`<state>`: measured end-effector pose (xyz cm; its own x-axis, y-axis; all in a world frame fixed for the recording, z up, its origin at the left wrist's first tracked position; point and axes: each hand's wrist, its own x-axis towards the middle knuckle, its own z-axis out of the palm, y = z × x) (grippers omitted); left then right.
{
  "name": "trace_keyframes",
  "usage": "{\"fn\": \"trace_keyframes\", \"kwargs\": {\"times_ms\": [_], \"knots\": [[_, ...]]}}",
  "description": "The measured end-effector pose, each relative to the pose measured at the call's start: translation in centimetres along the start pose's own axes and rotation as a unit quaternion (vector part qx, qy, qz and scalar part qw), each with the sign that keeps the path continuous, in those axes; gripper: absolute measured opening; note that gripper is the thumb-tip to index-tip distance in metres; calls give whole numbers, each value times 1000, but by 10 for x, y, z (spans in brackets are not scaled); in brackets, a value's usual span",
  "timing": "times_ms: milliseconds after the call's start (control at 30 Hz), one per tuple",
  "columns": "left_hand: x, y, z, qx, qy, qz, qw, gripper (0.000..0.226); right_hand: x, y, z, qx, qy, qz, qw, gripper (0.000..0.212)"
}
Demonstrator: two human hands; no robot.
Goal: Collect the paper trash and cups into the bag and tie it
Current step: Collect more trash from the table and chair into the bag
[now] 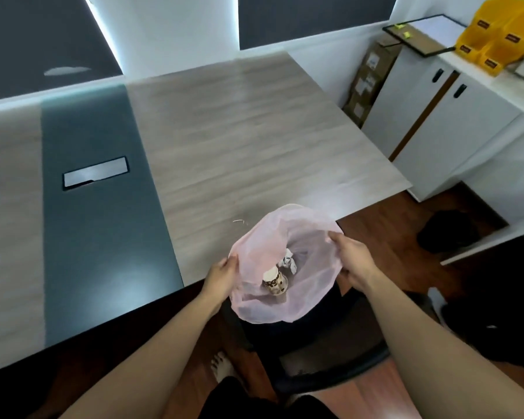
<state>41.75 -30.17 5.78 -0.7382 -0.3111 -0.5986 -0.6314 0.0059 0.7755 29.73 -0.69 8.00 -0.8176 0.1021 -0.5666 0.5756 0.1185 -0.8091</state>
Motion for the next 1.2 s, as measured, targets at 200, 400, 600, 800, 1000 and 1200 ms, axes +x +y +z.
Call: {"fn": "trace_keyframes", "kwargs": {"times_ms": [200, 400, 600, 800, 1000, 1200], "knots": [[15, -76, 10, 42, 4, -54, 998, 70, 9, 42, -4, 21, -52, 45, 997, 33], [-11, -111, 21, 17, 37, -117, 992, 56, 13, 55, -17, 98, -173, 120, 973, 27], [-22, -121, 19, -1, 83, -109, 991, 42, 23, 59, -19, 49, -203, 128, 969, 42], [-16, -131, 11, 26, 109, -79, 990, 29, 19, 68, 1, -50, -214, 109, 969, 27], [13, -150, 5, 108, 75, -100, 986, 13, 34, 101, 30, -233, -179, 11, 956, 18], [43, -184, -11, 256, -22, -196, 946, 32, 51, 135, 73, -335, -220, -48, 915, 26]]}}
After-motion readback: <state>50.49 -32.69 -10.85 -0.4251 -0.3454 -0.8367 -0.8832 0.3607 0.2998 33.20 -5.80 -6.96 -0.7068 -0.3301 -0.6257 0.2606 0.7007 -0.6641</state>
